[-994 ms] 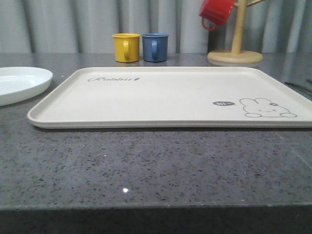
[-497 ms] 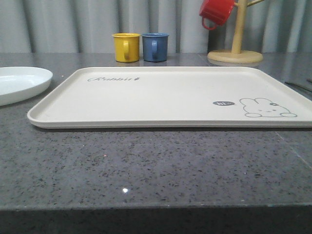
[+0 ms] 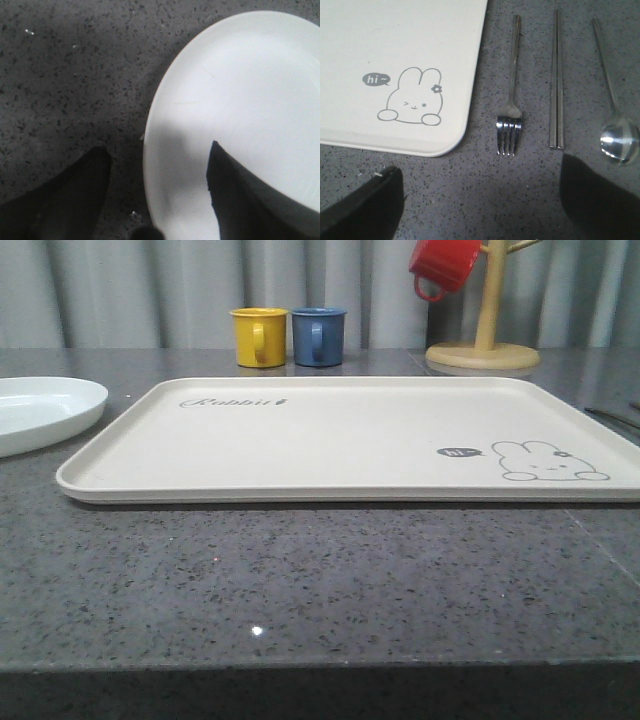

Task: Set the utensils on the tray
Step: 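Grasp the white plate's rim with the left gripper, then lift the plate and carry it over the tray with the left gripper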

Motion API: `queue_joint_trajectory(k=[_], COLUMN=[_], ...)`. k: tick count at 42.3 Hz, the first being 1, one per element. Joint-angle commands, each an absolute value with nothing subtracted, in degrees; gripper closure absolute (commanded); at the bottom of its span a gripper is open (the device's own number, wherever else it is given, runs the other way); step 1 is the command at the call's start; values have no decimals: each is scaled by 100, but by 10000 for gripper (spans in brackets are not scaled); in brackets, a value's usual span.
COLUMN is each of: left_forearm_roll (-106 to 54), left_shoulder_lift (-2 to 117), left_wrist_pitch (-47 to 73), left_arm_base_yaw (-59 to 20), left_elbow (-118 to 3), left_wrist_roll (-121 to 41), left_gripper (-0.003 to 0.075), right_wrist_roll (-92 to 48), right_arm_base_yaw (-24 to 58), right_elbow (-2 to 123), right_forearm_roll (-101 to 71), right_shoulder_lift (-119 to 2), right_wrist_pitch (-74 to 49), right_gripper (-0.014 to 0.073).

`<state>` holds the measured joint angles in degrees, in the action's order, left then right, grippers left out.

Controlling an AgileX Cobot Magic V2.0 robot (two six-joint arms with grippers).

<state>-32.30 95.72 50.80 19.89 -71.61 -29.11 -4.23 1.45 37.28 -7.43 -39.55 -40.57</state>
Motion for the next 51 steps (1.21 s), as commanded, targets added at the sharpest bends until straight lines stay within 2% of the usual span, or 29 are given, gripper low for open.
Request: queue_joint_trajectory(k=[1, 17, 20, 23, 28, 32, 42, 51], left_forearm_roll=[-3400, -3400, -3400, -3388, -3379, -3379, -3388, -3771], left_shoulder_lift=[9358, 9615, 9615, 9615, 9615, 9615, 9378, 9231], left_wrist_pitch=[4852, 5026, 5050, 5049, 5087, 5087, 5358, 5562], left_arm_base_yaw=[1958, 1958, 1958, 1958, 1958, 1958, 1897, 1209], left_elbow=[-7349, -7349, -7349, -7349, -7349, -7349, -7657, -8125], left_wrist_roll=[-2917, -2917, -2917, -2917, -2917, -2917, -2917, -2917], left_gripper=[337, 356, 384, 463, 644, 742, 741, 741], right_wrist_roll=[-472, -472, -472, -472, -472, -472, -472, -472], right_arm_base_yaw=[143, 143, 143, 143, 143, 143, 143, 143], right_elbow=[3882, 3882, 3882, 3882, 3882, 3882, 3882, 3882], right_forearm_roll=[-748, -748, -748, -748, -748, -748, -748, -748], right_shoulder_lift=[-3979, -3979, -3979, -3979, -3979, -3979, -3979, -3979], right_wrist_pitch=[-3703, -3703, -3703, -3703, -3703, -3703, -3703, -3703], right_gripper=[-62, -62, -62, -62, -62, -62, -62, -62])
